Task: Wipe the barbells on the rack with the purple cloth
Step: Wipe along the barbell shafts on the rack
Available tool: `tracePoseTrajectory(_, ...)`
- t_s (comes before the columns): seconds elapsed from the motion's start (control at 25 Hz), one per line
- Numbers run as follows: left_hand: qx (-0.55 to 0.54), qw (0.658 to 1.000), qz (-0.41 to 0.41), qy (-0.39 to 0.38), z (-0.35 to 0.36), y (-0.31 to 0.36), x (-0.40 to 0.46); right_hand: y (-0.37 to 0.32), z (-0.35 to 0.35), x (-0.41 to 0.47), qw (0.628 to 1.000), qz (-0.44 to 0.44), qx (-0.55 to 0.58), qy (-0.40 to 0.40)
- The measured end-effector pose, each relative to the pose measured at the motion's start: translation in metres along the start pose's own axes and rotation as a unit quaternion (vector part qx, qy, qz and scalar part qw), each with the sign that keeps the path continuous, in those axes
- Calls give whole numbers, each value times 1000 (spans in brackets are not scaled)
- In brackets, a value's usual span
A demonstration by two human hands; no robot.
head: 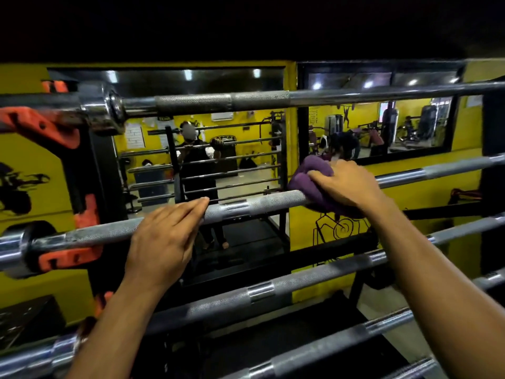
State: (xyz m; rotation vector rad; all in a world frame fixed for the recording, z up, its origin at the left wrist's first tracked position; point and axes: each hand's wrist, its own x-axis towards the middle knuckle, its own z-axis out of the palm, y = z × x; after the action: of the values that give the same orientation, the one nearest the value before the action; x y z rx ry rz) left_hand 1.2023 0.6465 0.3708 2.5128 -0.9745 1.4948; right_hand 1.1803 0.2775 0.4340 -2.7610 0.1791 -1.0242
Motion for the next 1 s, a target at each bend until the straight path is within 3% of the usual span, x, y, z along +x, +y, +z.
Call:
tracePoseTrajectory(0.08,0,1000,-3,-1,2,-1,-1,-39,-6,13,995,-5,-21,-97)
tracePoseTrajectory(0.12,1,1000,-3,-1,2,0,-2,-61,0,9,994,-36,-15,-97)
tracePoseTrajectory(0.24,3,1000,-1,6,0,1,-2,-105,42,-45,977,-194,20,89)
tracePoseTrajectory(0.36,-5,1000,-8,6,1,2,-3,-56,64,-66,935,-304,51,174)
tracePoseTrajectory(0.52,-2,1000,-12,9,3,3,-2,19,47,-53,951,-192,79,228)
tracePoseTrajectory(0.6,1,1000,-12,11,3,4,-2,14,22,-33,979,-94,87,158)
tracePoseTrajectory(0.68,5,1000,-15,12,3,5,-2,-6,-2,-3,1000,6,12,-4)
tracePoseTrajectory(0.72,6,1000,-16,12,3,5,-2,-19,-8,8,997,18,-12,-74)
tracePoseTrajectory(0.8,9,1000,-13,11,3,4,-3,-49,-6,13,993,-15,-20,-116)
tracePoseTrajectory(0.88,10,1000,-10,9,2,2,-3,-75,18,-11,995,-99,-28,-11)
tracePoseTrajectory(0.96,6,1000,-12,12,2,3,-2,-86,41,-50,973,-178,71,130)
tracePoseTrajectory(1.0,5,1000,-15,14,2,4,-2,-82,48,-66,954,-214,136,161)
